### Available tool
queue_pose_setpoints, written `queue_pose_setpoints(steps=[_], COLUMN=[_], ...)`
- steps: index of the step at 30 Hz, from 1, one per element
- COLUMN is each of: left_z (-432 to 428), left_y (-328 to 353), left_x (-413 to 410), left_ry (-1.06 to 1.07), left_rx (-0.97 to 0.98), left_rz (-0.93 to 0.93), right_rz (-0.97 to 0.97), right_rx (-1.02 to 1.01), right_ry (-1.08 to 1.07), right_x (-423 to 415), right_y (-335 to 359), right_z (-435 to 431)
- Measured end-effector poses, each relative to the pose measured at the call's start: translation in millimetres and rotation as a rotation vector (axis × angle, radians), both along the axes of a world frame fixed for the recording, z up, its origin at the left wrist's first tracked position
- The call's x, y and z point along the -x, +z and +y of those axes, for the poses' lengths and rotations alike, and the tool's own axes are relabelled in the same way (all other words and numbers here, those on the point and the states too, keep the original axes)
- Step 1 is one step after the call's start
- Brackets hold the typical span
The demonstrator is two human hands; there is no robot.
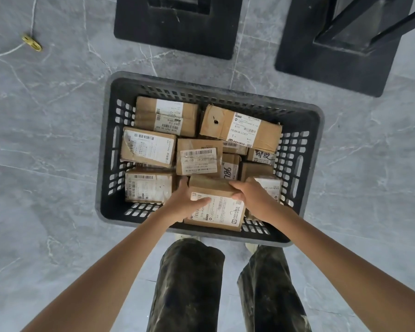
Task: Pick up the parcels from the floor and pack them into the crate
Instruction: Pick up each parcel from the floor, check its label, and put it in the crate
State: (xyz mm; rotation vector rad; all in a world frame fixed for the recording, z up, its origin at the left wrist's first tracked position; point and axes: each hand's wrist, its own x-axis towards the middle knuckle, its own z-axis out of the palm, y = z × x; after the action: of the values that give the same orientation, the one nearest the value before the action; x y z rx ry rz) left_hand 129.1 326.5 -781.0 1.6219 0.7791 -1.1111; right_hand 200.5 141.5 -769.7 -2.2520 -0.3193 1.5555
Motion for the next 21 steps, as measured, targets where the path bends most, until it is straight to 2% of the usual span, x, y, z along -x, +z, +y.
queue_pose_setpoints(steps=[2,4,5,7,14,16,18,21], left_z=[1,-1,-3,-10,-11,-7,-6,-12], left_y=[-4,-14,-16,-20,-29,-32,-31,-28], left_x=[-8,-19,-25,-26,-11,-11,-13,-11], left_ry=[0.349,0.636,0.757,0.860,0.858,0.718,0.465,0.210], left_rx=[0.104,0.095,0.066,-0.003,-0.058,-0.147,-0.309,-0.482], left_rz=[0.013,0.051,0.089,0.102,0.001,-0.062,-0.176,-0.300], right_rz=[-0.004,0.017,0.027,0.028,0.046,0.026,-0.002,-0.075], right_rx=[-0.003,0.006,0.006,0.012,0.031,0.029,0.036,0.054], right_ry=[0.009,0.003,-0.002,0.020,0.123,0.096,0.032,-0.149], right_x=[1,0,-2,-3,-13,-18,-13,7], right_y=[-1,-3,-7,-15,-23,-28,-33,-43], right_z=[2,4,5,5,16,21,24,25])
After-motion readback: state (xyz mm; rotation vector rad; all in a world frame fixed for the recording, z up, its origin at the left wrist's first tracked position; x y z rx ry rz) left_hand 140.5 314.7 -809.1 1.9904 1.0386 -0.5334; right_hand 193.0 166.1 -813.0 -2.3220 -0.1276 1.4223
